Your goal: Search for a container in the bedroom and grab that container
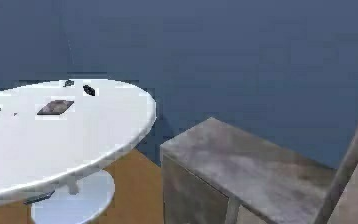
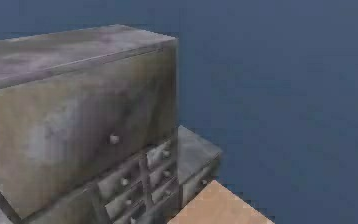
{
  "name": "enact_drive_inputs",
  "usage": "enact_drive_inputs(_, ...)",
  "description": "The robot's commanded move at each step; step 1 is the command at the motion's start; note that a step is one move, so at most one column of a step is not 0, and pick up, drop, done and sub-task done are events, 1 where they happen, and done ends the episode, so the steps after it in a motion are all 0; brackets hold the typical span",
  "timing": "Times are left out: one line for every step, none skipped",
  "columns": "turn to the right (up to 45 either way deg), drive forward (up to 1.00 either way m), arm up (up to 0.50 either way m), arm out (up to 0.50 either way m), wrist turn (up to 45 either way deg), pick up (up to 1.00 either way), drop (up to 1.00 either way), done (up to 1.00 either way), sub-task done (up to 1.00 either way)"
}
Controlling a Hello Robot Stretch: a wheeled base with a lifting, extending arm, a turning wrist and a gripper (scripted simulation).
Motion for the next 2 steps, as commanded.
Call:
enact_drive_inputs(-45.0, 0.0, 0.0, 0.0, 0.0, 0.0, 0.0, 0.0, 0.0)
enact_drive_inputs(-45.0, 0.0, 0.0, 0.0, 0.0, 0.0, 0.0, 0.0, 0.0)
